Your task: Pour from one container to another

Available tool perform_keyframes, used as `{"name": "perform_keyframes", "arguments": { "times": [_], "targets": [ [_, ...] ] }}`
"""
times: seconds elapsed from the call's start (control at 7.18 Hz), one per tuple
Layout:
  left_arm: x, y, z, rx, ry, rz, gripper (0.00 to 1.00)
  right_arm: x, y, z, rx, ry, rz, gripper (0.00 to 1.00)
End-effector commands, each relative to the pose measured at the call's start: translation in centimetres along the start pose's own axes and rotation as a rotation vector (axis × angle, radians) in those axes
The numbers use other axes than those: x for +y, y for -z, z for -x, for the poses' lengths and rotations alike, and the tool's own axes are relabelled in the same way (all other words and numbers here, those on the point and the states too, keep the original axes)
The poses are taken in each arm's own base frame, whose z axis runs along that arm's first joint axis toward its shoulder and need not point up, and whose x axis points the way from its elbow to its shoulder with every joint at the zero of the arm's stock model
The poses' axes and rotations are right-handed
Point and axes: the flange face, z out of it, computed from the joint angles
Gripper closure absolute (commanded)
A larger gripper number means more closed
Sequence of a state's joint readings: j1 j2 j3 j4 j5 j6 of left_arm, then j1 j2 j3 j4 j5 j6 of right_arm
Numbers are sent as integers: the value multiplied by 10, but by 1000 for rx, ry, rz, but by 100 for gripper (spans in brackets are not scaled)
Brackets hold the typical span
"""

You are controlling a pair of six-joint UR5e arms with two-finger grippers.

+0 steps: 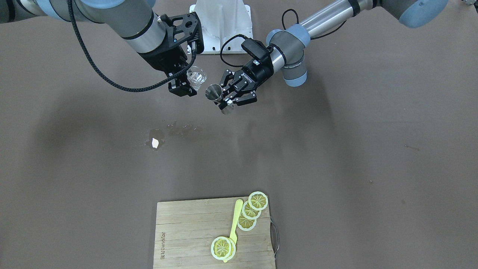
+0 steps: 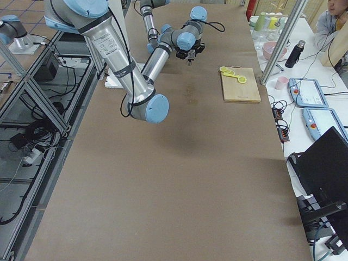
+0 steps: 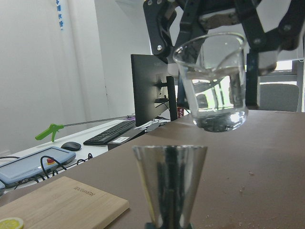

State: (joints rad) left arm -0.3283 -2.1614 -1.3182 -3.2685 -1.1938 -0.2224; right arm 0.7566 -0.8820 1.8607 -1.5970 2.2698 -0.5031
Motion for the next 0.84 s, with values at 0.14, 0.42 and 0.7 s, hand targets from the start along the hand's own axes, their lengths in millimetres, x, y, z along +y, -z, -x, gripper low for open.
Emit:
{"name": "perform_keyframes", "arguments": {
  "times": [0.14, 0.42, 0.7],
  "targets": [
    [0, -1, 2, -4, -2, 2, 100, -1, -2, -3, 23, -9, 31, 100],
    [1, -1, 2, -4, -3, 3, 100, -6, 0, -5, 26, -22, 52, 100],
    [0, -3, 0, -2, -1, 1, 100, -11, -2, -7, 24, -34, 73, 100]
  ]
}}
